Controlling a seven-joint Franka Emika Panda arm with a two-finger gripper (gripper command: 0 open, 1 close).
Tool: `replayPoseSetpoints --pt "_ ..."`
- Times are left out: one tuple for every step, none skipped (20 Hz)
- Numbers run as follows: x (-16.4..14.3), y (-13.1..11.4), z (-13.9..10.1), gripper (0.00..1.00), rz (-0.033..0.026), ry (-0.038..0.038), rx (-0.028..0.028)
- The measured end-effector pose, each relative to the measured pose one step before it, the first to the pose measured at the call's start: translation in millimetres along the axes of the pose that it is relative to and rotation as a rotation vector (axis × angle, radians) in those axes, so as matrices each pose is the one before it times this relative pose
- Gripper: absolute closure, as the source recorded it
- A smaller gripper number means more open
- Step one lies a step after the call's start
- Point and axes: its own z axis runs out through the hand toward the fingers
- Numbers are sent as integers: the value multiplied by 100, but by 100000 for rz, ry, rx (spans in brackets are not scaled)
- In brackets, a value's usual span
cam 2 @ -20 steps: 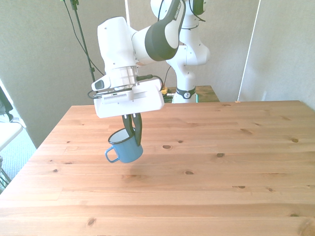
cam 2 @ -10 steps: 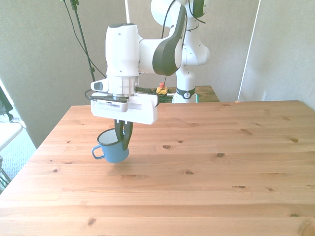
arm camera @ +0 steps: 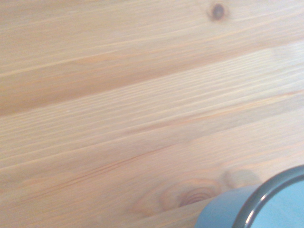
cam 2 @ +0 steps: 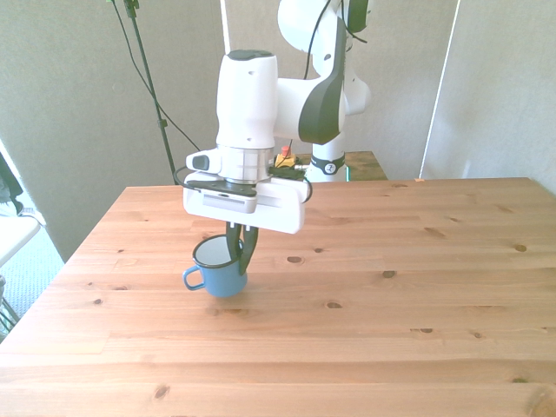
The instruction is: Flip the mug upright
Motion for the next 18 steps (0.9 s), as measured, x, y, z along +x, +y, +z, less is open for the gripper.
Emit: replayPoseSetpoints --pt "-1012 -477 -183 100 -1423 437 428" --pt "-973 -412 -136 100 -1057 143 304" --pt "-880 -266 -114 100 -785 24 161" --pt "-666 -113 19 100 -783 81 -482" --pt "-463 -74 139 100 -522 159 -344" --pt "-315 -6 265 100 -56 114 -273" --pt "-195 32 349 100 117 -40 -516" --pt "-91 8 294 100 -15 57 -648" --pt "-73 7 307 100 -12 -28 -572" --pt "-61 12 298 100 6 -91 -416" --pt "-41 2 219 100 13 -108 -216" --pt "-30 10 307 100 57 -116 -290" --pt "42 -7 199 100 92 170 -6" --pt "85 -49 140 100 22 488 358" --pt "59 -17 161 100 27 135 -8" --pt "35 -42 54 100 -14 111 57" --pt "-20 -136 12 0 35 136 565" --pt "-71 -205 -1 0 -265 497 909"
